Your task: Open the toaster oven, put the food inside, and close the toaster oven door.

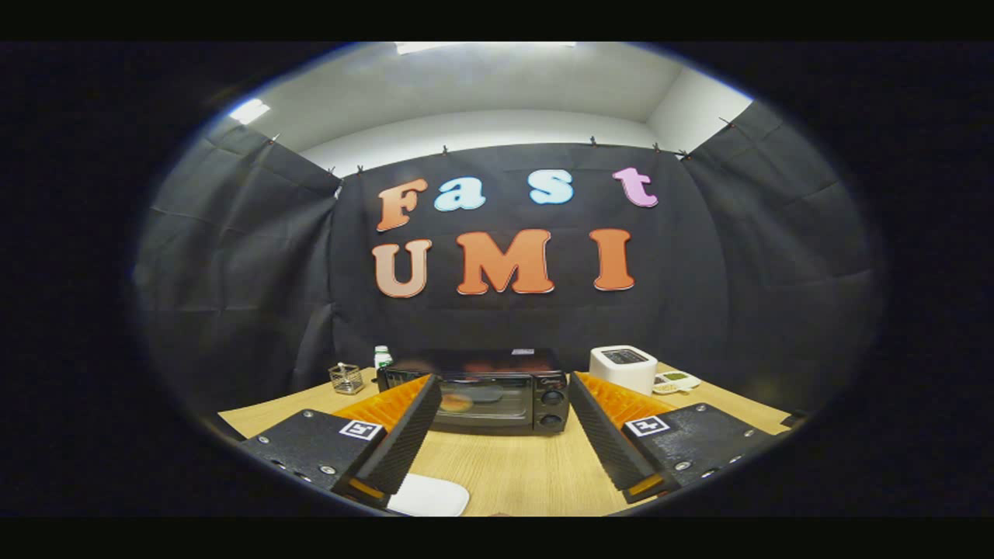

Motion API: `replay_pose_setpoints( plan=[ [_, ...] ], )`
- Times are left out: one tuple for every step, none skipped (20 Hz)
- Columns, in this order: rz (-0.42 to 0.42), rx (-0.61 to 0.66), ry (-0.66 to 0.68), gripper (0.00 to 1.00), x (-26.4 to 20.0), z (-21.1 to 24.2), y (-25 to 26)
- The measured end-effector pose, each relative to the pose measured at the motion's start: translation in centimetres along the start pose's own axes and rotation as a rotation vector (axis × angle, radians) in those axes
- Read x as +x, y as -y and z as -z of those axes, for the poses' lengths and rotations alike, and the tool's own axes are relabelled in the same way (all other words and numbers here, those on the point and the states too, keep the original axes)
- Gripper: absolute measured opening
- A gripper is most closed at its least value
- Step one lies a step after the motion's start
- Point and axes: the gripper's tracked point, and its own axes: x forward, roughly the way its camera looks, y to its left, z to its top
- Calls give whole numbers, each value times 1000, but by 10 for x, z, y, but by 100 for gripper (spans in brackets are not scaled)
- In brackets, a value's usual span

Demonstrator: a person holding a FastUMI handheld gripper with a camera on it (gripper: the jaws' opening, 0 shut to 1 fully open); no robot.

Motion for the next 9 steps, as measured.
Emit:
replay_pose_setpoints(
  plan=[
    [10,-4,12,98,-4,-2,6],
    [17,-4,22,98,-8,-3,9],
    [17,0,34,98,-11,-5,11],
    [15,4,45,98,-13,-8,11],
    [8,7,55,98,-14,-10,10],
    [7,13,57,98,-14,-12,11],
    [-3,17,58,98,-16,-13,9],
    [-9,21,60,98,-16,-14,7],
    [-16,19,62,98,-18,-15,5]
  ],
)
